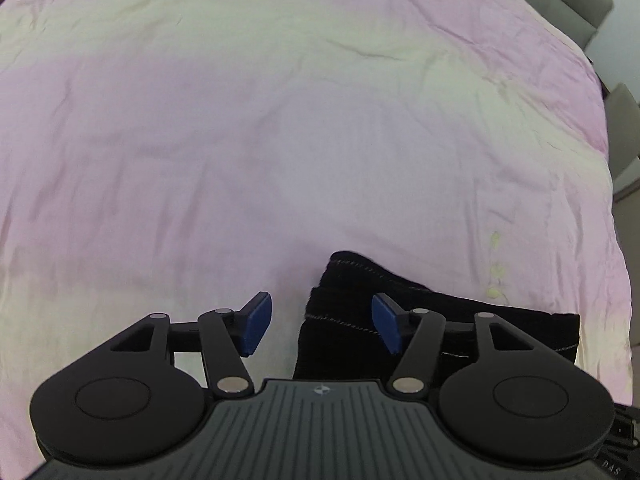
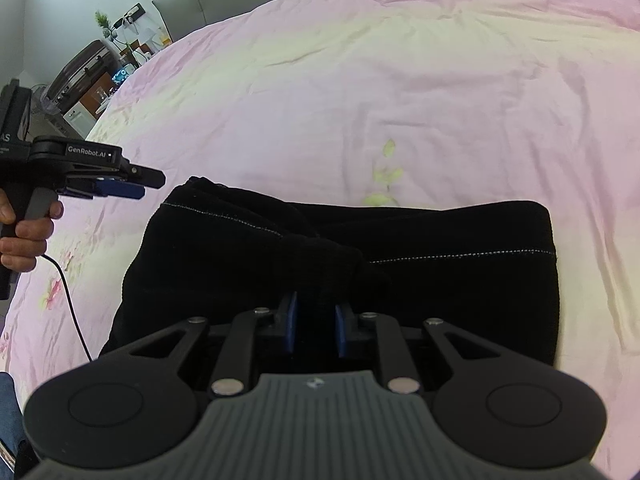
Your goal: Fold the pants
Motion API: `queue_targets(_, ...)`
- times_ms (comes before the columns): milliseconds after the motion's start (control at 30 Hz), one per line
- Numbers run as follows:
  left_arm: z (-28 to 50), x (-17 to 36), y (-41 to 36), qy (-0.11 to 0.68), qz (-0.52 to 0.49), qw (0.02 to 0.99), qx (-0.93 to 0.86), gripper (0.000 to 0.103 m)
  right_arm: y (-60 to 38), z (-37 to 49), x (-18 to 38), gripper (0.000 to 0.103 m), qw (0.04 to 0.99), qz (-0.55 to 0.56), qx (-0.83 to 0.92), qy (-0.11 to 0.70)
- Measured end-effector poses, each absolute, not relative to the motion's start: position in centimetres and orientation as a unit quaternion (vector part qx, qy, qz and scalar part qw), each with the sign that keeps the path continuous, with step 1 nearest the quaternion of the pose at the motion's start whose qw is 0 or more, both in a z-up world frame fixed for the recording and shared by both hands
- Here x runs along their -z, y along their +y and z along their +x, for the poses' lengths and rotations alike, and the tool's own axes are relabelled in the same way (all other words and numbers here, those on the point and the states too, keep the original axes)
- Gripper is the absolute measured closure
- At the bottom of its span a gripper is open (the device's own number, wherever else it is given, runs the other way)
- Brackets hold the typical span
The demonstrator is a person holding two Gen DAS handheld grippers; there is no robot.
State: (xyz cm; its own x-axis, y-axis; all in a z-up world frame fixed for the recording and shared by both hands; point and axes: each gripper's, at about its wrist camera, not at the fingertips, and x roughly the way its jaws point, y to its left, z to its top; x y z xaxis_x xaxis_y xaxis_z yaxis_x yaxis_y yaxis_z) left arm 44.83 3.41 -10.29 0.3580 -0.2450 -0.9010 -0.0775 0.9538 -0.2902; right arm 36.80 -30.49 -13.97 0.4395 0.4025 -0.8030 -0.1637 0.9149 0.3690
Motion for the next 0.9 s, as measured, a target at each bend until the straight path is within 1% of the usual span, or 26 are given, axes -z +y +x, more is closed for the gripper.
queue_targets(67,44.9,11.6,4.0,0.563,-0.181,0.805,0.049,0.033,-30.5,36.6,14.0,0.089,0.841,0.118,-0.17,0.5)
queue_targets(100,44.8,12.0,4.4,0.564,-0.205,0.798,0.052,0.042,-30.5,36.6,14.1,0.089,0.841,0.118,-0.169,0.5)
queue_targets(133,44.8,12.4,4.6,0.564,-0.231,0.79,0.061,0.069,-30.5,36.5,14.1,0.089,0.841,0.119,-0.167,0.5)
queue_targets(167,44.9,12.7,4.7,0.567,-0.255,0.78,0.07,0.073,-30.6,36.5,14.1,0.089,0.841,0.12,-0.166,0.5)
queue_targets(200,45.0,12.7,4.3,0.567,-0.248,0.783,0.062,0.078,-30.6,36.6,14.1,0.089,0.84,0.123,-0.166,0.501)
queue_targets(233,45.1,12.4,3.7,0.564,-0.231,0.791,0.057,0.089,-30.7,36.7,14.1,0.089,0.839,0.125,-0.166,0.502)
queue_targets(267,45.1,11.9,3.0,0.555,-0.215,0.801,0.061,0.093,-30.8,36.7,13.9,0.089,0.838,0.13,-0.168,0.502)
queue_targets(300,45.1,11.4,2.3,0.545,-0.2,0.811,0.077,0.103,-31.0,36.6,13.6,0.089,0.838,0.133,-0.17,0.501)
queue_targets(367,45.3,10.1,0.6,0.53,-0.203,0.814,0.124,0.103,-31.2,36.5,13.2,0.087,0.837,0.136,-0.167,0.503)
queue_targets(400,45.3,9.5,-0.5,0.525,-0.187,0.82,0.133,0.103,-31.5,36.4,13.1,0.079,0.838,0.139,-0.16,0.502)
queue_targets(433,45.5,9.0,-1.9,0.522,-0.168,0.825,0.137,0.103,-31.9,36.3,13.0,0.063,0.839,0.143,-0.149,0.503)
queue_targets(467,45.7,8.7,-2.7,0.522,-0.161,0.826,0.138,0.103,-32.3,36.3,13.2,0.052,0.837,0.152,-0.142,0.505)
queue_targets(533,45.6,8.0,-3.5,0.515,-0.158,0.829,0.151,0.103,-33.2,36.4,13.9,0.049,0.828,0.184,-0.13,0.514)
queue_targets(600,45.1,7.6,-3.8,0.517,-0.135,0.83,0.158,0.103,-33.8,36.6,15.2,0.042,0.808,0.226,-0.132,0.528)
queue_targets(633,44.8,7.4,-3.9,0.52,-0.121,0.831,0.16,0.103,-34.1,36.7,15.8,0.035,0.8,0.241,-0.13,0.533)
queue_targets(700,44.1,7.2,-3.6,0.521,-0.096,0.835,0.152,0.103,-34.2,37.1,17.1,0.033,0.789,0.264,-0.133,0.539)
queue_targets(800,43.1,7.1,-2.1,0.527,-0.084,0.834,0.142,0.103,-34.2,37.8,19.1,0.027,0.767,0.304,-0.143,0.546)
queue_targets(900,42.1,7.3,-0.8,0.534,-0.068,0.832,0.133,0.103,-33.6,38.4,20.5,0.027,0.763,0.322,-0.152,0.54)
